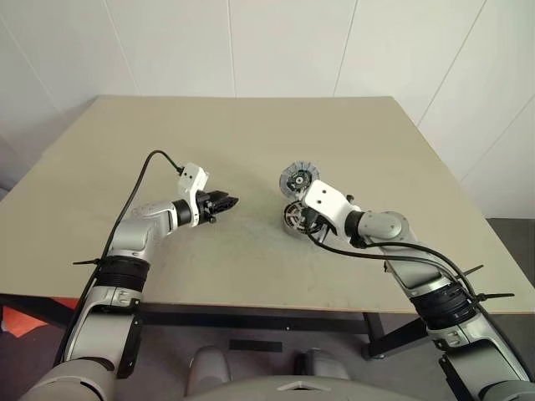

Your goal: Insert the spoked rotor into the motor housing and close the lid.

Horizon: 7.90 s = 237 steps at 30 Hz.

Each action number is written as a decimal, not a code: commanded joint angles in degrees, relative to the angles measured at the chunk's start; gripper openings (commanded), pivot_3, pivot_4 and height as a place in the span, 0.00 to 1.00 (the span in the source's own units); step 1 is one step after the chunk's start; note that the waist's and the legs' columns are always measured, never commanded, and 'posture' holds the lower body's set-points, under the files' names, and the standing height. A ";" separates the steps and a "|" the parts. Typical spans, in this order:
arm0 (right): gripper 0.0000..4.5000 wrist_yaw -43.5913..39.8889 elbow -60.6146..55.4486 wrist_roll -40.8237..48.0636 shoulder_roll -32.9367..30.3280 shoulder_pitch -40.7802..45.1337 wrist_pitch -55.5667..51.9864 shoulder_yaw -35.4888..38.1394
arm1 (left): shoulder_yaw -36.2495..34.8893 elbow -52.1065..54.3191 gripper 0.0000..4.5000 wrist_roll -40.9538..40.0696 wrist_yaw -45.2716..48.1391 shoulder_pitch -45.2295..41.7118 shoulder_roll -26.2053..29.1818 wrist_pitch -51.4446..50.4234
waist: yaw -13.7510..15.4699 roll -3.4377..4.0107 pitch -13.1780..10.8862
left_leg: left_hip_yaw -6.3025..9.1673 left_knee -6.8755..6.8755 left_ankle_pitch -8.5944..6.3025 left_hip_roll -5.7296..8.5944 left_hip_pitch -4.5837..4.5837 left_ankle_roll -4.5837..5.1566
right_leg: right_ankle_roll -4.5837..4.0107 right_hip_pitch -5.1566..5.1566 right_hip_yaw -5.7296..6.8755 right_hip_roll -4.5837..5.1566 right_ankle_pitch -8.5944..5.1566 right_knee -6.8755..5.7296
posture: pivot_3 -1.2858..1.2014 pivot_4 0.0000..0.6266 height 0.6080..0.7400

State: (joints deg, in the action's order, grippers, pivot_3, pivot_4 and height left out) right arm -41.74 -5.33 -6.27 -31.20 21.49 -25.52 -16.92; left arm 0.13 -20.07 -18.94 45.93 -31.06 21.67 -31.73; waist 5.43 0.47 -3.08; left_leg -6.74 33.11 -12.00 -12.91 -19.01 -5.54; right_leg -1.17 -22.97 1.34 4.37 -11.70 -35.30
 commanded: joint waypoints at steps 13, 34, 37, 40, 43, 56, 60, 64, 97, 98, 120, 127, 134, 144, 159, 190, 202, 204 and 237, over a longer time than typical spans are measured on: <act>0.01 -0.85 -1.84 1.26 -2.91 5.79 -1.43 4.96 | -0.96 1.68 0.47 -0.44 -0.12 -0.35 -0.03 0.64 | 0.04 0.04 -0.03 | 0.00 -0.02 0.00 -0.01 -0.24 0.04 | -0.01 -0.20 0.01 -0.03 0.01 0.03 | 0.52 0.00 1.00; 0.01 -1.36 -2.17 1.73 -2.58 5.83 1.50 5.69 | -1.32 1.97 0.47 -0.57 -0.37 -0.12 0.10 0.57 | -0.10 0.10 -0.07 | -0.02 -0.02 -0.01 -0.01 -0.28 0.04 | -0.02 -0.26 0.01 -0.03 0.01 0.03 | 0.52 0.00 1.00; 0.01 -4.30 -4.27 1.30 -5.44 7.49 3.57 4.62 | -1.24 1.74 0.47 -0.52 -0.34 -0.24 -0.09 0.81 | 0.02 0.10 -0.07 | -0.02 -0.03 -0.01 -0.02 -0.28 0.04 | -0.02 -0.26 0.01 -0.03 0.01 0.03 | 0.52 0.00 1.00; 0.01 -12.78 -5.96 1.95 -10.71 8.34 5.46 1.69 | -1.23 1.63 0.47 -0.56 -0.16 -0.39 -0.21 1.12 | 0.29 0.09 -0.07 | -0.01 -0.03 -0.01 -0.01 -0.31 0.06 | -0.02 -0.24 0.02 -0.02 0.01 0.06 | 0.52 0.00 1.00; 0.13 -22.74 -5.13 2.11 -16.57 10.26 9.99 -1.39 | -0.93 1.57 0.47 -0.41 0.28 -0.75 -0.35 1.92 | 0.19 0.10 -0.08 | -0.01 -0.02 -0.05 0.00 -0.34 0.12 | -0.02 -0.23 0.02 0.00 0.01 0.12 | 0.52 0.00 1.00; 0.57 -36.00 12.52 -4.79 -18.74 19.04 35.07 -9.19 | -1.56 4.09 0.47 -0.71 -1.10 2.12 -1.13 2.77 | -0.03 0.09 -0.08 | -0.12 0.10 -0.12 -0.03 -0.39 0.30 | -0.04 -0.30 0.02 0.02 0.01 0.04 | 0.52 0.00 1.00; 0.57 -36.10 17.87 -7.88 -17.44 20.18 40.21 -10.86 | -1.93 5.29 0.47 -0.95 -1.65 3.36 -1.06 2.42 | -0.06 0.09 -0.08 | -0.12 0.17 -0.21 -0.04 -0.48 0.48 | -0.05 -0.37 0.05 0.02 0.01 0.03 | 0.52 0.00 1.00; 0.57 -35.75 21.36 -9.32 -15.53 22.19 42.58 -11.06 | -2.27 6.13 0.47 -1.16 -2.28 4.18 -1.13 2.04 | -0.17 0.09 -0.08 | -0.13 0.21 -0.26 -0.03 -0.48 0.57 | -0.05 -0.37 0.05 0.03 0.01 0.00 | 0.52 0.00 1.00; 0.07 -32.18 29.92 -16.14 -9.66 24.44 49.44 -12.46 | -3.15 8.06 0.47 -1.92 -4.64 5.62 -1.03 1.15 | -1.39 -0.07 -0.01 | -0.16 0.37 -0.27 -0.05 -0.32 0.67 | -0.13 -0.31 0.02 0.03 0.06 -0.21 | 0.52 0.00 1.00; 0.02 -32.20 30.05 -16.08 -9.75 24.51 49.57 -12.40 | -3.18 8.05 0.47 -1.95 -4.70 5.62 -1.07 1.16 | -1.45 -0.08 -0.02 | -0.16 0.38 -0.26 -0.05 -0.30 0.67 | -0.14 -0.29 0.02 0.03 0.07 -0.24 | 0.52 0.00 1.00; 0.00 -41.93 5.77 -0.53 -6.58 22.87 -10.01 -6.23 | -4.33 11.07 0.47 -2.75 -8.62 10.51 -4.57 2.06 | -1.35 0.04 -0.13 | -0.16 0.55 -0.31 -0.28 -0.65 0.78 | -0.19 -0.50 0.13 -0.09 0.09 -0.15 | 0.52 0.00 1.00; 0.00 -35.87 7.38 2.29 -0.88 28.81 -38.07 -8.16 | -4.57 13.87 0.47 -3.43 -9.76 12.92 -4.67 1.42 | -1.22 0.07 -0.15 | -0.17 0.55 -0.29 -0.26 -0.63 0.71 | -0.19 -0.49 0.11 -0.07 0.10 -0.16 | 0.52 0.00 1.00; 0.00 -25.74 17.37 7.77 7.66 35.93 -56.92 -5.98 | -4.86 16.34 0.47 -3.82 -10.70 14.65 -4.74 0.45 | -1.26 0.07 -0.15 | -0.17 0.27 -0.03 -0.25 -0.56 0.25 | -0.19 -0.53 0.12 -0.08 0.09 -0.13 | 0.52 0.00 1.00; 0.00 -7.49 30.88 10.80 18.51 42.07 -62.61 5.06 | -5.31 18.79 0.47 -4.34 -12.03 16.66 -4.51 -0.48 | -1.08 0.07 -0.15 | -0.17 0.13 0.05 -0.25 -0.62 0.10 | -0.22 -0.69 0.12 -0.08 0.08 -0.13 | 0.52 0.00 1.00; 0.51 1.18 26.03 20.17 20.56 46.73 -66.01 11.98 | -5.68 17.56 0.47 -4.47 -11.71 15.17 -3.38 -0.67 | -0.79 0.08 -0.16 | -0.17 0.08 0.19 -0.26 -0.87 -0.13 | -0.21 -1.08 0.11 -0.11 0.10 -0.33 | 0.52 0.00 1.00; 0.01 -2.02 -13.54 15.18 -7.82 12.95 -29.82 8.14 | -0.33 2.26 0.47 -2.05 -0.12 0.38 -1.32 1.95 | 0.01 0.11 -0.11 | -0.23 0.18 0.27 -0.18 -0.72 0.00 | -0.20 -1.02 -0.07 -0.10 0.15 -0.47 | 0.52 0.00 1.00; 0.01 2.51 -2.38 16.03 5.15 15.85 -29.94 3.76 | -1.79 3.79 0.47 -1.70 -1.66 2.34 -0.77 2.69 | 0.21 0.09 -0.09 | -0.23 0.17 0.27 -0.17 -0.73 -0.01 | -0.21 -0.98 -0.05 -0.07 0.15 -0.46 | 0.52 0.00 1.00; 0.01 3.80 0.44 16.03 7.62 16.04 -29.88 3.84 | -2.07 4.26 0.47 -1.80 -1.96 2.63 -0.63 2.56 | 0.16 0.09 -0.09 | -0.23 0.18 0.27 -0.16 -0.74 -0.02 | -0.21 -0.98 -0.05 -0.07 0.15 -0.45 | 0.52 0.00 1.00; 0.65 -2.04 4.82 19.42 8.20 4.16 -4.14 10.16 | -1.57 2.68 0.47 -1.43 -1.55 0.20 -0.44 2.37 | -0.08 0.05 -0.07 | -0.23 0.16 0.27 -0.18 -0.74 -0.01 | -0.21 -0.91 0.01 -0.06 0.15 -0.39 | 0.52 0.00 1.00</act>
State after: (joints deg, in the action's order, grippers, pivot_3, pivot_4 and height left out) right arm -43.05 3.59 11.65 -23.11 24.87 -30.42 -6.88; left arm -0.82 -17.98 -20.11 43.77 -29.20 20.95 -29.91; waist 5.35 0.52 -3.15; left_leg -6.96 33.27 -11.73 -13.09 -19.73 -5.55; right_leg -1.38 -23.89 1.36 4.31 -11.55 -35.70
